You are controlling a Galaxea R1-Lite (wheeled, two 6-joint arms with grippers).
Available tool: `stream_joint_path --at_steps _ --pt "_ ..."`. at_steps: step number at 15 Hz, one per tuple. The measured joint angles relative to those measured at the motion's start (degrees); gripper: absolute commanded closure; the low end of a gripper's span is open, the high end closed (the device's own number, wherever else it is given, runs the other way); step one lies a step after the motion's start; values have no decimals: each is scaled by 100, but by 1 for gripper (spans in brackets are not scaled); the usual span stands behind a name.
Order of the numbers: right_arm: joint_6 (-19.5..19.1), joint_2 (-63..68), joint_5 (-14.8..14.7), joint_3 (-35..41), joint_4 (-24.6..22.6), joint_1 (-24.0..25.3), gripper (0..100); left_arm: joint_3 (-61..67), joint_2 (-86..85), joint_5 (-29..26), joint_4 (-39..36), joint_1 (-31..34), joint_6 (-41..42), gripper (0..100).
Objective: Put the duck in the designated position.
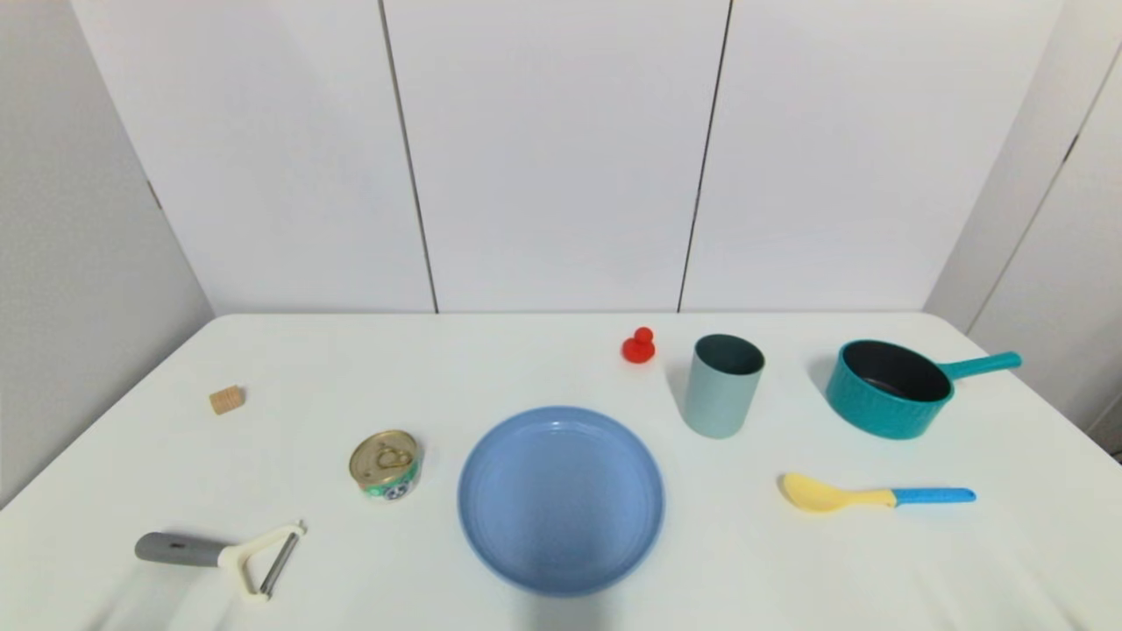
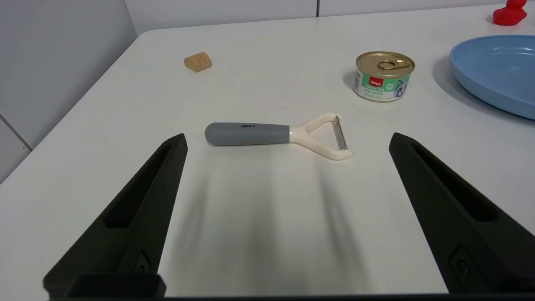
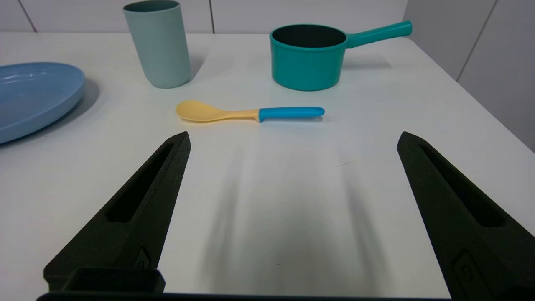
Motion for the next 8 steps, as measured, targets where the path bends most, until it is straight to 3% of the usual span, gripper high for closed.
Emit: stream_joint_path --at_steps 8 --pt "11 0 -6 0 -2 4 0 0 7 2 15 0 0 0"
